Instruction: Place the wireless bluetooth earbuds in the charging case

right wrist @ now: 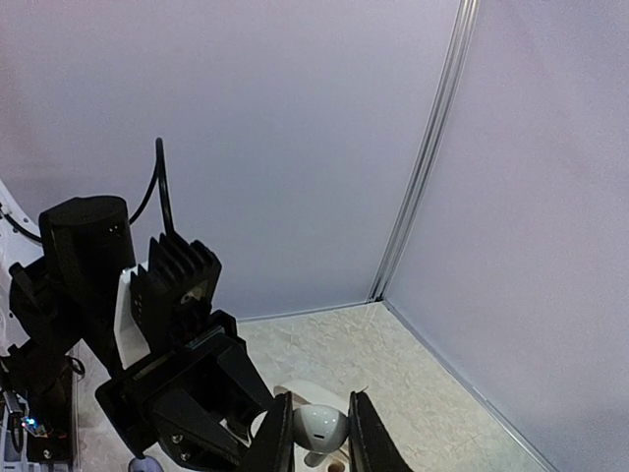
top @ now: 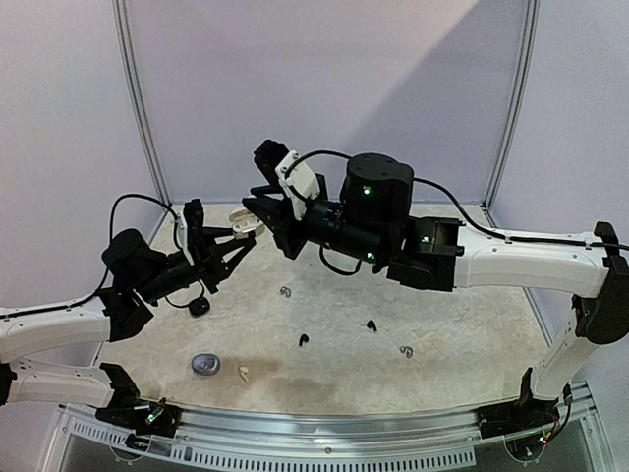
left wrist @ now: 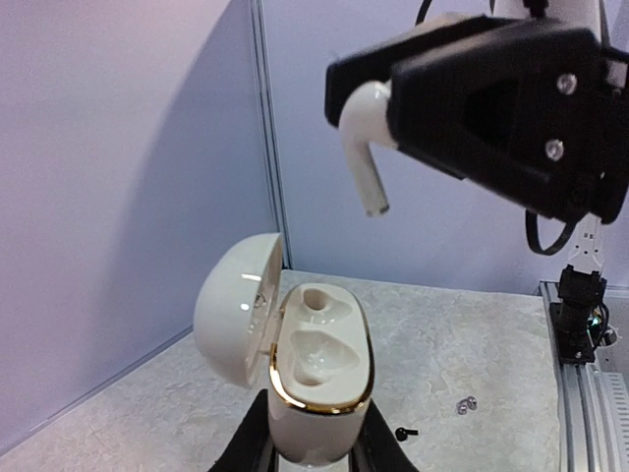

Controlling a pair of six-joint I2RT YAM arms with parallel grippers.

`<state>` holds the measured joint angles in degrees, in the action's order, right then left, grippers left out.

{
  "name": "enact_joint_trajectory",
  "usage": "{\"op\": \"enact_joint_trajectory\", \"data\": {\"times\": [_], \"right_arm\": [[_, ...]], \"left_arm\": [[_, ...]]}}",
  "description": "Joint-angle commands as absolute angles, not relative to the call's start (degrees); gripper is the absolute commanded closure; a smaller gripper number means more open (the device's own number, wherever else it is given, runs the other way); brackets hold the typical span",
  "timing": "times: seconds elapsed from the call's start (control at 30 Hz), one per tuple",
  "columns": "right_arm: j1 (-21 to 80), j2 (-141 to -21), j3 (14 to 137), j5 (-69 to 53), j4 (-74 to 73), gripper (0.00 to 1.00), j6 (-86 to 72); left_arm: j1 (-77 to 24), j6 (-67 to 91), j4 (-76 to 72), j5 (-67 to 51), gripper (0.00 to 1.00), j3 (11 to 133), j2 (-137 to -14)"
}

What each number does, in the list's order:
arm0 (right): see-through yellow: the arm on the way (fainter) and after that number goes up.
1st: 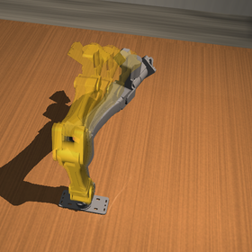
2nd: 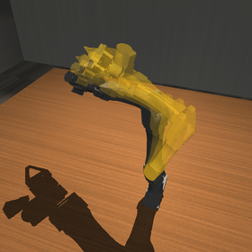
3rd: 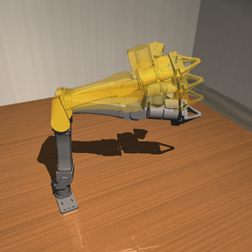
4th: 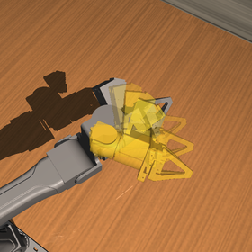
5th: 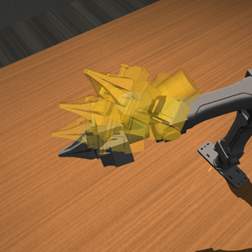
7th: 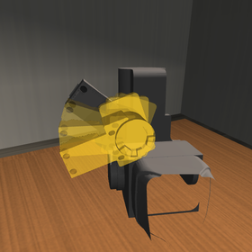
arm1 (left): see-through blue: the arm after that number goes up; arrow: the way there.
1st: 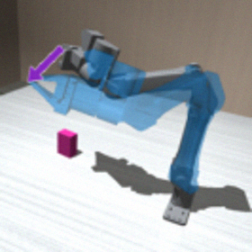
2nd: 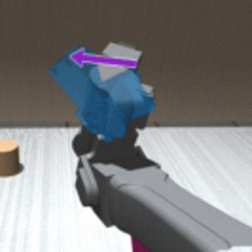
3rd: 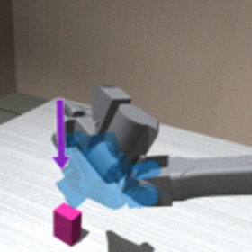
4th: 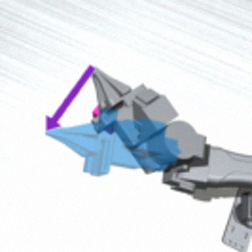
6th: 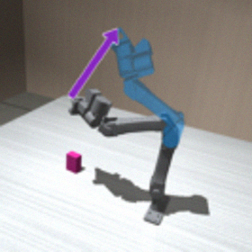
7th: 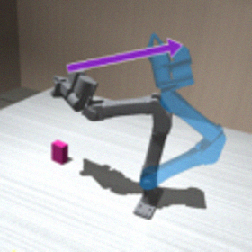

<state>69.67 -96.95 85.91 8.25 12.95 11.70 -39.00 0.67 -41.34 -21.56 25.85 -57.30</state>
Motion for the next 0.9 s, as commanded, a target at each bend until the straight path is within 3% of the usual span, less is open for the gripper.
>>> {"op": "enact_joint_trajectory", "data": {"times": [0.0,0.87], "right_arm": [[68.8,-97.7,84.4,8.4,11.7,1.0,12.1],[68.0,-98.2,81.8,9.9,12.1,1.0,12.2]], "left_arm": [[-39.8,4.0,-43.3,-23.0,1.0,26.4,-57.8],[-39.5,4.3,-46.0,-24.9,1.0,27.7,-59.4]]}}
